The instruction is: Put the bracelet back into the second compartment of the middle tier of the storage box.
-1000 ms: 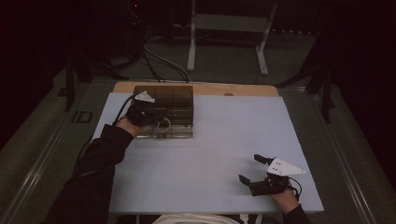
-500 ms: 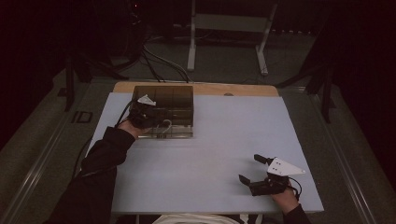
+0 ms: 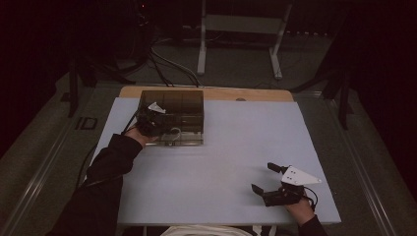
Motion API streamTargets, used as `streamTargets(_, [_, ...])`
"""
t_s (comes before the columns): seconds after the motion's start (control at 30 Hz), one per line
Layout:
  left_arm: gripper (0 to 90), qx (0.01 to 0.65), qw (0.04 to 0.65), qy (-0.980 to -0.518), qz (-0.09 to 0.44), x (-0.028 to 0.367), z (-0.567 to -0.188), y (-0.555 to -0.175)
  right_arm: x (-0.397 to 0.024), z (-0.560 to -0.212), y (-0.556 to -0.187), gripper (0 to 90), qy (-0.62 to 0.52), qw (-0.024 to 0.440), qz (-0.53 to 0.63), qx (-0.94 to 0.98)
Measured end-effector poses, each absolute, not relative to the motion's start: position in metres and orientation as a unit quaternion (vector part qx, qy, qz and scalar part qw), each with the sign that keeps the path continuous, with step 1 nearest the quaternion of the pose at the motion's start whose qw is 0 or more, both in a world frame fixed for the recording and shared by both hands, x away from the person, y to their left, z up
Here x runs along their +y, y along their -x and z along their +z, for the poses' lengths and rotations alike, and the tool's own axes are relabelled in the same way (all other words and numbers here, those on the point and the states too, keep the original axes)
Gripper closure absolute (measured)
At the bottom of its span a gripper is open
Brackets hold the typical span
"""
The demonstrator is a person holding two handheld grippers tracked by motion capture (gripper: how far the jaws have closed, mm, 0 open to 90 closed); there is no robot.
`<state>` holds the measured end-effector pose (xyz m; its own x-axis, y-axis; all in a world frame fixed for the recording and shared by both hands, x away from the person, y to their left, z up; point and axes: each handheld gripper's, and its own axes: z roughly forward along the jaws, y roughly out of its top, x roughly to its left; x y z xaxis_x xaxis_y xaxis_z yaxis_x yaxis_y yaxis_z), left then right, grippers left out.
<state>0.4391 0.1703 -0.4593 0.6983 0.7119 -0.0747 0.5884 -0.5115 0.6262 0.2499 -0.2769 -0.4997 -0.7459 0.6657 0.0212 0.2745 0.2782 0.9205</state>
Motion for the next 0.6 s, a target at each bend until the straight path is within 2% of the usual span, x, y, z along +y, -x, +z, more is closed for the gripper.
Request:
streamTargets(0.23, [86.3,0.372,0.320,-0.865,0.104,0.169,-0.458,-0.438,-0.277,-0.500,-0.250,2.8,-0.303,0.188,0.520,0.777])
streamTargets(0.27, [81.3,0.372,0.321,-0.865,0.106,0.168,-0.457,-0.438,-0.277,-0.500,-0.250,2.8,-0.303,0.188,0.520,0.776])
streamTargets(0.3, [81.1,0.371,0.321,-0.865,0.104,0.169,-0.455,-0.438,-0.277,-0.500,-0.250,2.8,-0.303,0.188,0.520,0.777])
streamTargets(0.43, [68.1,0.369,0.329,-0.861,0.117,0.169,-0.448,-0.434,-0.277,-0.500,-0.250,2.8,-0.303,0.189,0.520,0.776])
streamTargets(0.5, [65.9,0.370,0.335,-0.859,0.115,0.169,-0.444,-0.433,-0.277,-0.500,-0.250,2.8,-0.302,0.189,0.520,0.776])
streamTargets(0.6, [57.4,0.369,0.338,-0.857,0.126,0.169,-0.438,-0.429,-0.277,-0.500,-0.250,2.8,-0.302,0.188,0.519,0.777])
